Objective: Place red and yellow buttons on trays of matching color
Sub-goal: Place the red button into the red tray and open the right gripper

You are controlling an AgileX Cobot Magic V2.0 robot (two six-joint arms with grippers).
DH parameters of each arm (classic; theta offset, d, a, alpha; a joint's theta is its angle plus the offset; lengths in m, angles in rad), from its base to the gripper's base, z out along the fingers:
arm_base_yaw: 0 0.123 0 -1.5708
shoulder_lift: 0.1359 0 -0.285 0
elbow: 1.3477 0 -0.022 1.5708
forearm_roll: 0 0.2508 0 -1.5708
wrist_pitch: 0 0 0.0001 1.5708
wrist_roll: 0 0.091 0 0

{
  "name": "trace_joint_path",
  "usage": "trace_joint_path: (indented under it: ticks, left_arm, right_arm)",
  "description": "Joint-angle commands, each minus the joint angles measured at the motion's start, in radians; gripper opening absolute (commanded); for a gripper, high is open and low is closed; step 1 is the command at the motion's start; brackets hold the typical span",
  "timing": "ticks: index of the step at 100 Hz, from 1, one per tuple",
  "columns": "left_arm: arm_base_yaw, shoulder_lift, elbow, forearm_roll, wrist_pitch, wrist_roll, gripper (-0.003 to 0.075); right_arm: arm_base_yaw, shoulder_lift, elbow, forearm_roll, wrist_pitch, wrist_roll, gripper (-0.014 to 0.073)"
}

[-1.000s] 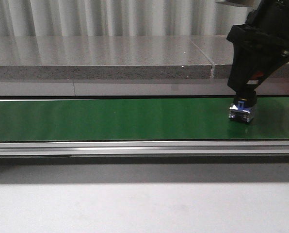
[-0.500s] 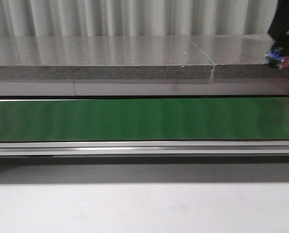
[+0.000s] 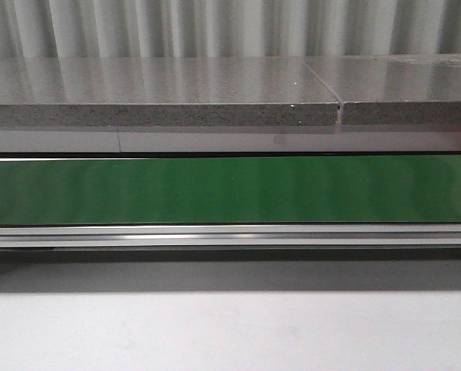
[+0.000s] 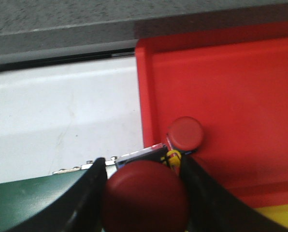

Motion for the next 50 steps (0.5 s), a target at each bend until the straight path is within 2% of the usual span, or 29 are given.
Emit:
trace_joint_path:
  ticks: [1,26,50]
  left_arm:
    - [-0.008,0.008,-0.025,-0.015,-0.072,0.001,-0.0020]
    - [-0.008,0.008,-0.025,-0.015,-0.072,0.001,-0.0020]
    - [-0.008,0.008,-0.025,-0.015,-0.072,0.001,-0.0020]
  right_arm:
    - [-0.044,-0.020,-0.046,0.009,-0.054,0.032,0.0087]
    - [-0.128,0.111,-0.221,0.006,0.091,0.049,0.0087]
    - [-0.145,0.219,-0.287,0.004,0.066,0.059,0.0087]
